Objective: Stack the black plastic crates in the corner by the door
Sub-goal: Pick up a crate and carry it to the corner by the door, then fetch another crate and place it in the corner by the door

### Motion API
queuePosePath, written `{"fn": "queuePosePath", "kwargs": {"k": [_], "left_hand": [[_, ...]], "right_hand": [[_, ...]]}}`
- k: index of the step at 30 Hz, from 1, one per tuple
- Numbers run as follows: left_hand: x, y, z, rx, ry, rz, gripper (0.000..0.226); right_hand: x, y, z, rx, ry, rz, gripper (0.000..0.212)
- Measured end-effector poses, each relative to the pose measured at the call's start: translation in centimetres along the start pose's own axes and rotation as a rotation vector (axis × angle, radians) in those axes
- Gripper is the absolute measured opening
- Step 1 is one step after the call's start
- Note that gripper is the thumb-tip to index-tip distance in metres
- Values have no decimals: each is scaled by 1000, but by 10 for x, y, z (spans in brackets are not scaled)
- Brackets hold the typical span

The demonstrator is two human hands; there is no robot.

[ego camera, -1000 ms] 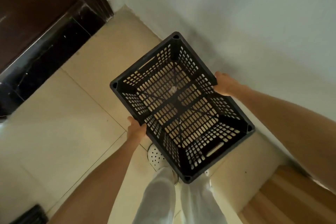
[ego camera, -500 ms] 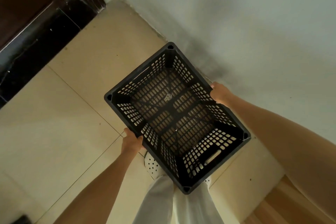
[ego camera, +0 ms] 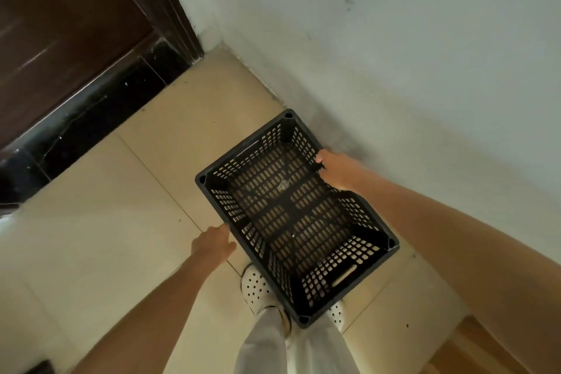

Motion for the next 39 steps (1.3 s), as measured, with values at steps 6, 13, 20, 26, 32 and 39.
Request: {"fn": "queuePosePath", "kwargs": {"k": [6, 13, 20, 26, 32, 39], "left_hand": [[-109, 41, -3, -192, -54, 205, 32], [-260, 52, -22, -352, 26, 371, 28], [-393, 19, -42, -515, 225, 569, 26], [-495, -30, -77, -601, 409, 686, 27], [-605, -118, -127, -699, 642, 732, 28], [-739, -271, -165, -849, 972, 744, 25]], "right_hand": [[-95, 23, -43, -36, 116, -24, 27], [-216, 33, -88, -58, 292, 15, 25], [-329, 16, -149, -298, 549, 41, 18], [-416, -29, -240, -439, 844, -27, 26], [-503, -112, -299, -688, 1061, -99, 28], [-633, -257, -343, -925, 1345, -218, 25]]}}
Point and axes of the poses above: each hand's wrist, its own x-axis towards the middle knuckle, its own y-axis out of the back of the hand, z = x × y, the point moved 2 cm from there along x, towards the middle knuckle, and after that the axes turned 3 degrees about x, right-handed, at the moved point
